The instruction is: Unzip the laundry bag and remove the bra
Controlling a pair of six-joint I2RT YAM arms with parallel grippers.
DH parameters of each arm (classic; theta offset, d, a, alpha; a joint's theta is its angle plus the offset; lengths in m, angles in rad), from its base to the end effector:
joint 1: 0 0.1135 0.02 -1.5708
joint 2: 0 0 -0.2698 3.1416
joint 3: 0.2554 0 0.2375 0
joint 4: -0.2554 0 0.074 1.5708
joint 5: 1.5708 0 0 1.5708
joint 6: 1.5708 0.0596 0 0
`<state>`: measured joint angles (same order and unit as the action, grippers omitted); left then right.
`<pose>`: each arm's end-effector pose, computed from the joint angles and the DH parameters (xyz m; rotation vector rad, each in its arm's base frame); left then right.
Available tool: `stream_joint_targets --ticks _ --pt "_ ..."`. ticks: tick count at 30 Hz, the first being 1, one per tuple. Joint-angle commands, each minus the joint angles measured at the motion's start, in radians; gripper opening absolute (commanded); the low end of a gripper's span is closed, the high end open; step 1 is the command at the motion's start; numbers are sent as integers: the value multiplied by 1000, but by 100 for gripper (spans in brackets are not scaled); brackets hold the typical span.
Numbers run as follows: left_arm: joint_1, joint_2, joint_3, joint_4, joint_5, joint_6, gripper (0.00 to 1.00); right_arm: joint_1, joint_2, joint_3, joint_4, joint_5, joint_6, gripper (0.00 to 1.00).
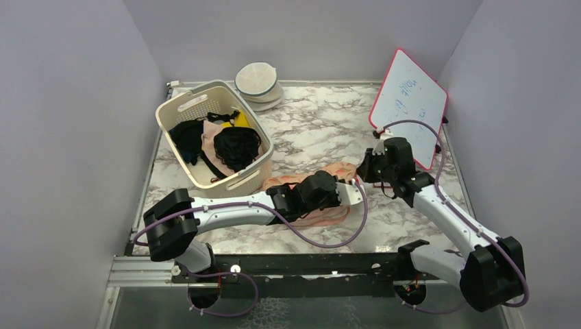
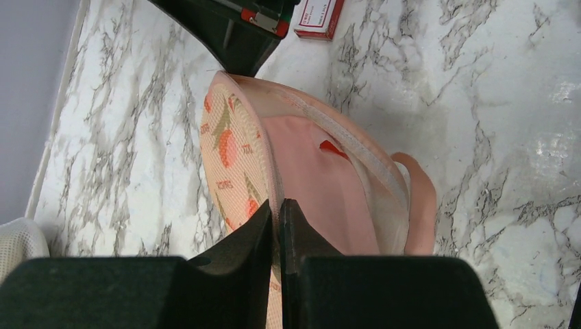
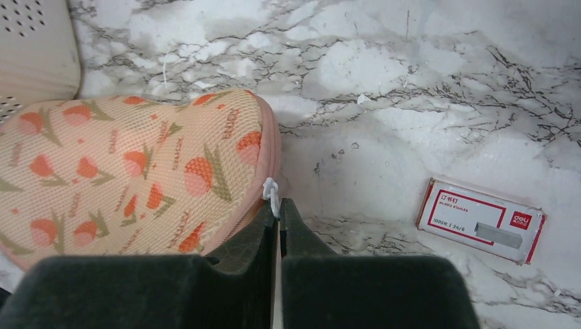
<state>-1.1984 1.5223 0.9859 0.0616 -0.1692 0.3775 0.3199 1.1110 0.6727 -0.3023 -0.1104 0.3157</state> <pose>0.1378 -0.3253 0.2564 1.3802 1.5230 -0.3403 0.2183 0.0792 0.2222 -0.0621 2.3477 0.4466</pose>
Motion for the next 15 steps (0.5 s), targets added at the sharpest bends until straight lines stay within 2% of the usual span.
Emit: stream_joint_targets --ticks 1,10,15 --pt "-9 3 13 1 -37 3 5 -8 -99 -29 43 -65 -9 1" --pt "-10 16 33 -1 -65 -41 51 -8 -157 -64 24 -264 19 1" --pt "-9 11 37 6 -39 -77 66 -8 -175 -88 30 -312 36 1"
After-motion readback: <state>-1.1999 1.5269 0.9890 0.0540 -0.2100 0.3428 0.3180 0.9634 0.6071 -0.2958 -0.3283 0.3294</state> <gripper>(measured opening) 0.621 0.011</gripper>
